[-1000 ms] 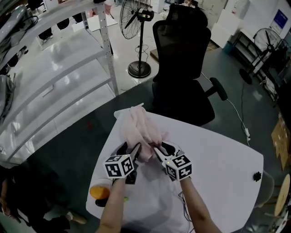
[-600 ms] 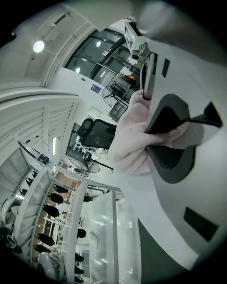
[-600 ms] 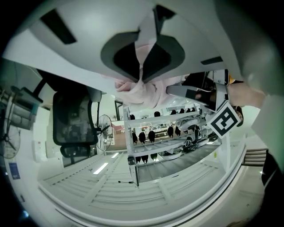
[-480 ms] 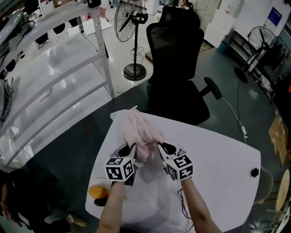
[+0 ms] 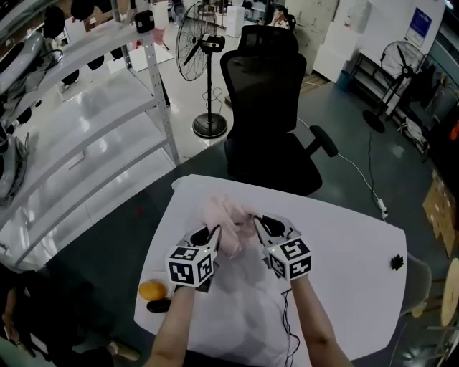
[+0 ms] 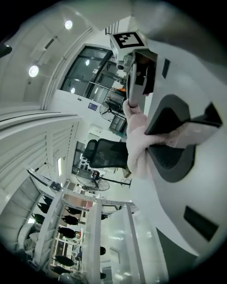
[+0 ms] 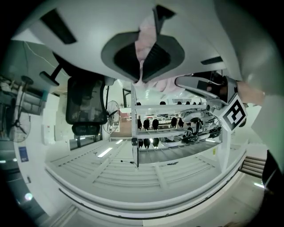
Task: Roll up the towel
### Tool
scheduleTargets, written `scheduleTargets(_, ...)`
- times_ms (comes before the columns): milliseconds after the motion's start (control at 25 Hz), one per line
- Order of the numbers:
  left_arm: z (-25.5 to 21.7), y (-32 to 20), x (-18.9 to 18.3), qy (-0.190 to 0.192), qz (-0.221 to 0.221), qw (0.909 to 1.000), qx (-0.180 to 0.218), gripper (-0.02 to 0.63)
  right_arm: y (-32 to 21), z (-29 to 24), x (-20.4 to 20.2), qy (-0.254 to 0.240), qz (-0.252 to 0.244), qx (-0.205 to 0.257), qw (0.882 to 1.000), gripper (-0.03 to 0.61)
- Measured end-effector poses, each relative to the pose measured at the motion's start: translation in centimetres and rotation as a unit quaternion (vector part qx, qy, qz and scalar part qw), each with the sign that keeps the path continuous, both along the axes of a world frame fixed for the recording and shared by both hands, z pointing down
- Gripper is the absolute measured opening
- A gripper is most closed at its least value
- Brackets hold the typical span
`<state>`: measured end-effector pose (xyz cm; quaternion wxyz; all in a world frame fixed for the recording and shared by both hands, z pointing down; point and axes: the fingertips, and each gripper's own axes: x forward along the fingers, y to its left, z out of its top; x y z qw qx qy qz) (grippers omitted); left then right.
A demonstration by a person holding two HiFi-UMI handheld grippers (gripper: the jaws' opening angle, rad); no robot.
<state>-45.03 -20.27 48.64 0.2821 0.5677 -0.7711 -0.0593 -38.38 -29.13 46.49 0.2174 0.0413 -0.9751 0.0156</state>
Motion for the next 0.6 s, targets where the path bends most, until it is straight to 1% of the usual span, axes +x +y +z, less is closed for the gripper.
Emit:
scheduleTargets(160, -3.2, -0.2, 2.9, -0.032, 0.025, 0.9991, 0.008, 0.072, 0.1, -3.2, 3.0, -0.019, 0.001, 0.016, 1.000, 0.026)
scheduleTargets(280, -5.1, -0.3, 6.1, -0.048, 0.042, 0.9978, 0.012, 0.072, 0.2, -5.1, 6.3, -0.027, 0.006, 0.026, 0.999, 0.026)
scheduleTargets(600, -7.5, -0.3, 15.1, -0.065, 0.097, 0.9928, 0.025, 0.072, 0.1, -7.7, 16.0, -0.030, 0.028, 0.042, 0.998, 0.026)
